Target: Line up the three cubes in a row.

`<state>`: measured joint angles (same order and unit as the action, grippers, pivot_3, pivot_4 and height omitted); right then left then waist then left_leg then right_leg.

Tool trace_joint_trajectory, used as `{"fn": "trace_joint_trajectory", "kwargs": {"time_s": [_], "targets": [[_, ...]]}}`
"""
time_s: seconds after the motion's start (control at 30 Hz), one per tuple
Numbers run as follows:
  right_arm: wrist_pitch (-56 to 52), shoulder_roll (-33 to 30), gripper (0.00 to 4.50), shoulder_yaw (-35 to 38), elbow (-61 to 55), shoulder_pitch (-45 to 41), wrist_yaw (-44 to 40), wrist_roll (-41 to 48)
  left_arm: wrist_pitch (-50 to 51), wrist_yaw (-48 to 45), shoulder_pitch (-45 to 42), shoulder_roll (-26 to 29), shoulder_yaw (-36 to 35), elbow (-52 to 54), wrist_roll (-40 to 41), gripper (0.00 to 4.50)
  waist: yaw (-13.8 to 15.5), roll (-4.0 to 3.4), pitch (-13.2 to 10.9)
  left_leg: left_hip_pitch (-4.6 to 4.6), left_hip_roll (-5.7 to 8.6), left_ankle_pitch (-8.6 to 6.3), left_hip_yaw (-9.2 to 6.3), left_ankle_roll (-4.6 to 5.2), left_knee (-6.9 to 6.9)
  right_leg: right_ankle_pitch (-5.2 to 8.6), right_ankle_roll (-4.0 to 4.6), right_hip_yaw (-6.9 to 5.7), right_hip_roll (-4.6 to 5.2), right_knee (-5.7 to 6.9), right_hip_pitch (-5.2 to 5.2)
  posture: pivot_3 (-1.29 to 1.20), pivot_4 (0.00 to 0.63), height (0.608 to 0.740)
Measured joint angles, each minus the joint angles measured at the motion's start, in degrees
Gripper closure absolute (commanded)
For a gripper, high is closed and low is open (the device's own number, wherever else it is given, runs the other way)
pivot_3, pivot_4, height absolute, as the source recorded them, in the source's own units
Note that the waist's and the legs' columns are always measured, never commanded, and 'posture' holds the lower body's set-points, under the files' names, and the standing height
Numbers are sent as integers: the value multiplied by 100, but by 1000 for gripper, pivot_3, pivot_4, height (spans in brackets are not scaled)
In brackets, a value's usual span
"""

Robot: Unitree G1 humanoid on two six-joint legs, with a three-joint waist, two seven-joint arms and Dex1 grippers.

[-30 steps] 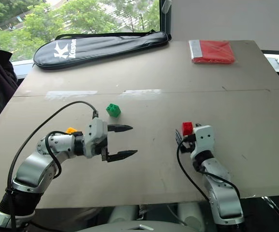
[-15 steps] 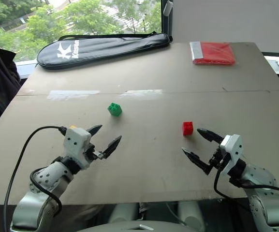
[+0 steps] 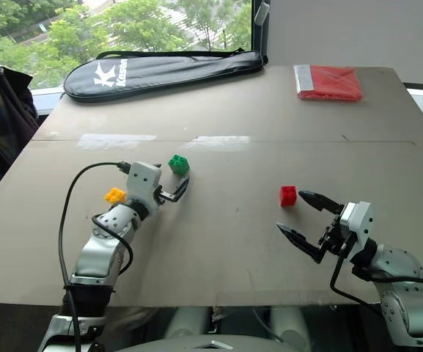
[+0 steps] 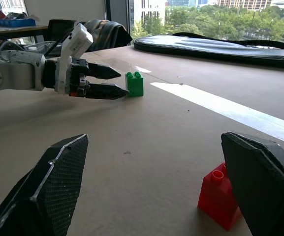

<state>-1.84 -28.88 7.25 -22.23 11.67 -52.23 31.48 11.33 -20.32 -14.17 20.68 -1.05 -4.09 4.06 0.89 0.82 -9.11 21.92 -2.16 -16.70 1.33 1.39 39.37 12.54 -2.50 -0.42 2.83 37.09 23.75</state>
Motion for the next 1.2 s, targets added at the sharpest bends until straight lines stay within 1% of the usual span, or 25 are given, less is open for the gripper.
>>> {"fn": "trace_joint_trajectory", "kwargs": {"time_s": [0.17, 0.2, 0.23, 0.27, 0.3, 0.37, 0.43, 0.6, 0.7, 0.77, 0.87, 0.9, 0.93, 1.03, 1.13, 1.17, 1.2], "targets": [[-30, 35, 69, -2, -158, 49, 149, 1, -429, -56, -390, -132, 92, -657, -73, 0, -1, 0, 0, -2, 2, 0, 1, 0, 1, 0, 0, 1, 4, -2, -3, 0, 150, 708], [-38, 45, 0, -2, -161, 57, 169, 1, -518, -77, -437, -143, 105, -761, -89, 548, -3, 0, 1, -3, 2, 0, 2, 0, 1, 0, 0, 1, 5, -1, -3, 0, 150, 708], [-52, 47, 0, -3, -163, 59, 195, 1, -603, -98, -487, -157, 105, -860, -91, 909, -1, -1, 1, -4, 2, 0, 1, 0, 1, 0, 0, 1, 4, -1, -3, 0, 150, 708], [-55, 46, 0, -2, -173, 57, 223, 1, -659, -112, -509, -168, 105, -915, -91, 1088, -1, -1, 1, -4, 1, 1, 0, 0, 1, 0, 0, 1, 4, -1, -4, 0, 150, 708], [-68, 45, 0, -2, -193, 57, 249, 2, -695, -119, -520, -180, 101, -953, -87, 1712, -2, -1, 1, -4, 1, 1, 0, -1, 1, 0, 0, 0, 4, 0, -4, 0, 150, 708], [-141, 42, 0, -2, -274, 39, 288, 10, -723, -124, -548, -200, 90, -1008, -71, 2696, 0, -2, 2, -5, 1, 1, -1, -1, 1, 0, 0, 0, 4, 1, -4, 0, 150, 708], [-180, 31, 0, -2, -294, 26, 312, 20, -734, -144, -547, -207, 88, -1009, -51, 3186, -1, -2, 2, -5, 1, 1, 0, -1, 2, 0, 0, 0, 4, 1, -5, 0, 150, 708], [-271, -13, 0, 20, -392, 22, 392, 68, -706, -308, -491, -170, 85, -896, 1, 3210, -4, -2, 1, -3, 1, 1, -1, -1, 2, -2, -2, 0, 4, 1, -4, 0, 150, 708], [-280, -42, 0, 136, -399, 108, 381, 138, -526, -1072, -370, 81, 171, -386, 353, 3210, -5, 2, -2, 6, -1, 1, -3, -2, 1, -1, -1, -5, 4, -2, -1, 0, 150, 708], [-279, -54, 0, 273, -396, 165, 360, 207, -468, -1735, -424, 389, 197, 2, 651, 3210, -5, 2, -3, 5, -2, 0, -3, -2, 0, 2, 5, -4, 4, -3, 0, 0, 150, 708], [-256, -67, 0, 392, -366, 233, 258, 291, -426, -2582, -766, 690, 232, 177, 996, 3210, -3, 0, -3, 1, 0, 1, -1, -2, 2, 10, 16, -4, 4, -2, -3, 0, 150, 708], [-184, -74, 0, 466, -307, 308, 178, 303, -428, -3219, -1030, 844, 454, 123, 1125, 3210, 7, 1, -4, 3, 0, 1, -2, -1, 3, 10, 16, -6, 4, -2, -3, 0, 150, 708], [-167, -78, 0, 487, -269, 319, 153, 302, -450, -3428, -1101, 876, 540, 120, 1161, 3210, 6, 1, -3, 3, 1, 1, -1, -2, 4, 10, 15, -5, 3, -5, -4, 0, 150, 708], [-63, -80, 0, 529, -105, 437, 46, 276, -804, -4444, -1665, 780, 1203, -415, 1063, 3210, -3, -1, -3, 2, 4, 1, 7, -1, 5, 11, 14, 5, 3, -6, -4, 0, 150, 708], [6, -71, 0, 574, -106, 535, 21, 268, -1142, -4885, -2006, 516, 1567, -1057, 886, 3210, -13, 0, -3, 3, 3, 1, 5, -1, 4, 10, 15, 5, -1, -7, -3, 0, 150, 708], [18, -37, 0, 609, -128, 642, 46, 258, -1362, -5041, -2293, 247, 1733, -1633, 738, 3210, -1, 2, -4, 5, 3, 1, 0, 0, 4, 11, 13, 1, -4, -7, -3, 0, 150, 708], [23, -24, 0, 610, -150, 674, 50, 253, -1457, -5091, -2372, 164, 1787, -1820, 694, 3210, -4, 3, -5, 6, 3, 1, -1, 0, 4, 12, 11, 0, -4, -7, -2, 0, 150, 708]]}}
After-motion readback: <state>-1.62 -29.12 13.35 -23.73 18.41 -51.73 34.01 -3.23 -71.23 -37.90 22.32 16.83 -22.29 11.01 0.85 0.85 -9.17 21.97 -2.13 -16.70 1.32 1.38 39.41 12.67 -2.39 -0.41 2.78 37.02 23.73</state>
